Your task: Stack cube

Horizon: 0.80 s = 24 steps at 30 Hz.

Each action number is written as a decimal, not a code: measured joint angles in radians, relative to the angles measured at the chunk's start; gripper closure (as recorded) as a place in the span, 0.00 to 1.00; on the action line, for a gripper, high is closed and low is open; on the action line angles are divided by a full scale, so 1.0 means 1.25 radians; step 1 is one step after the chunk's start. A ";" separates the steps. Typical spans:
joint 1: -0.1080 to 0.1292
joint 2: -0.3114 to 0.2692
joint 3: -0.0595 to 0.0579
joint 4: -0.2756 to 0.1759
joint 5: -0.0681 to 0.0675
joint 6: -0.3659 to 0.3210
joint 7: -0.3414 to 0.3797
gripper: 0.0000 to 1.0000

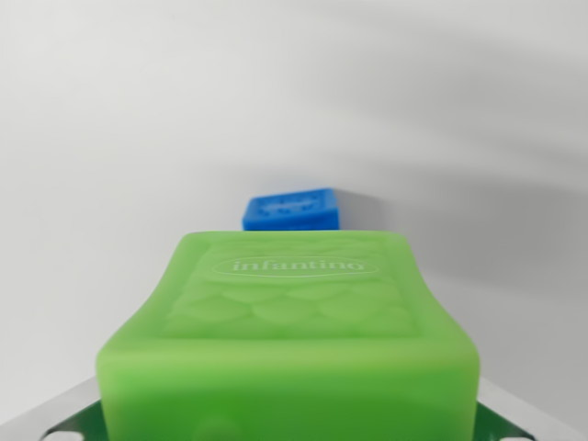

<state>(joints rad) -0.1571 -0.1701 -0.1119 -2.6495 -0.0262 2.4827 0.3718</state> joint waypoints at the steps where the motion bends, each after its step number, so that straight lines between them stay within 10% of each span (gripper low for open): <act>1: 0.000 -0.005 -0.001 -0.003 -0.001 -0.003 -0.008 1.00; 17: -0.003 -0.081 -0.022 -0.046 -0.020 -0.033 -0.117 1.00; 24: -0.003 -0.030 -0.024 -0.059 -0.020 0.021 -0.123 1.00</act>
<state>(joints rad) -0.1611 -0.2070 -0.1416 -2.7230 -0.0509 2.5095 0.2183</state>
